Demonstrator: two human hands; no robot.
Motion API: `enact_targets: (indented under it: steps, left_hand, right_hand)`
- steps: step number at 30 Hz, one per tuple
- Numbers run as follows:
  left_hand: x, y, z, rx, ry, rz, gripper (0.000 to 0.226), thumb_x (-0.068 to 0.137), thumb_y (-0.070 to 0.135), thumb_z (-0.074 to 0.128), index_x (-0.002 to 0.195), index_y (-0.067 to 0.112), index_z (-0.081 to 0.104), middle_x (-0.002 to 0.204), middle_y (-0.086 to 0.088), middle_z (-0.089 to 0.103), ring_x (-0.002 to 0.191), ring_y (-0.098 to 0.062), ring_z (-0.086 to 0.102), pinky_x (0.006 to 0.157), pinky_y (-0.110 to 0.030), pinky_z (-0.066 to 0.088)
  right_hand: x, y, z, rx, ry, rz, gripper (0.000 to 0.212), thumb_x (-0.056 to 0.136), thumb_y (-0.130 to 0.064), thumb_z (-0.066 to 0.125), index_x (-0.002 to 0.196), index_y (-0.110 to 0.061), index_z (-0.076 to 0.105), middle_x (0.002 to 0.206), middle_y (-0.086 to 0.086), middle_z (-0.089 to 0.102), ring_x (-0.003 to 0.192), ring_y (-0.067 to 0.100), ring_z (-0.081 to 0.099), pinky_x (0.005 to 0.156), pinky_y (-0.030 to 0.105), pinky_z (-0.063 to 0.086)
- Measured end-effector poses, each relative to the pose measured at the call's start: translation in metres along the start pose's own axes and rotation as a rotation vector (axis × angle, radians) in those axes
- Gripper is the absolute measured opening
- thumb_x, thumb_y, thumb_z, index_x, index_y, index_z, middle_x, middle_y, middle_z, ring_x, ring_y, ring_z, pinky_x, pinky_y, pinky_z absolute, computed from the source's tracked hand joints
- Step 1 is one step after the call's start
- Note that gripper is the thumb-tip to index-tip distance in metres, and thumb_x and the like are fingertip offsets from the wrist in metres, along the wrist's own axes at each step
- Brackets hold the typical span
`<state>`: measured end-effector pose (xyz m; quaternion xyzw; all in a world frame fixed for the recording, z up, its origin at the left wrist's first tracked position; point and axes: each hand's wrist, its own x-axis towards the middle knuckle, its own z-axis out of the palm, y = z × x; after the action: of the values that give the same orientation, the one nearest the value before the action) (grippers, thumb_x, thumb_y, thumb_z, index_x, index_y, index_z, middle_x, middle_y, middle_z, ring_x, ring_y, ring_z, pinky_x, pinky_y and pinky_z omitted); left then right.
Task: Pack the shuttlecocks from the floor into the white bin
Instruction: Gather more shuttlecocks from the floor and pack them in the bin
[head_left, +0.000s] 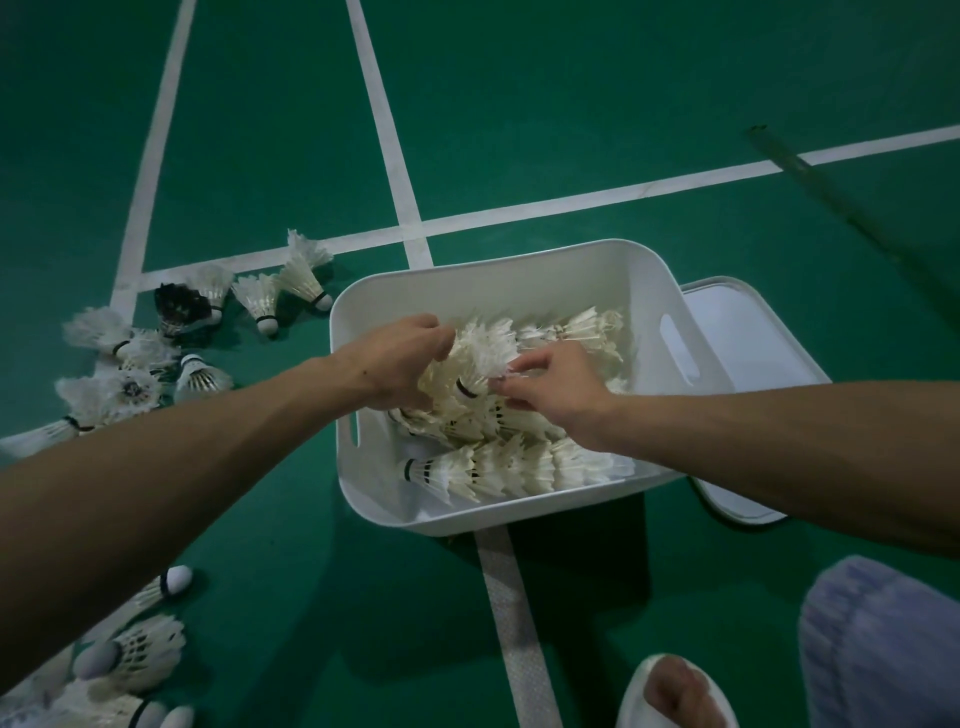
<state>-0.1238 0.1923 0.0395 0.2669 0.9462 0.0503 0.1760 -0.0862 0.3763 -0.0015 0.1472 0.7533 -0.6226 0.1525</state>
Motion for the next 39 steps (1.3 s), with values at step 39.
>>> enact_targets:
  steps: [39]
  left_hand:
    - [0.003,0.001,0.005,0.095,-0.010,-0.047,0.046,0.080,0.029,0.073,0.120,0.013,0.058,0.114,-0.006,0.056,0.099,-0.022,0.054,0.083,-0.033,0.050]
  right_hand:
    - [0.012,-0.014,0.002,-0.830,-0.302,-0.381,0.048,0.074,-0.039,0.079,0.112,-0.012,0.069,0.110,0.001,0.070,0.089,0.007,0.060,0.078,0.018,0.044]
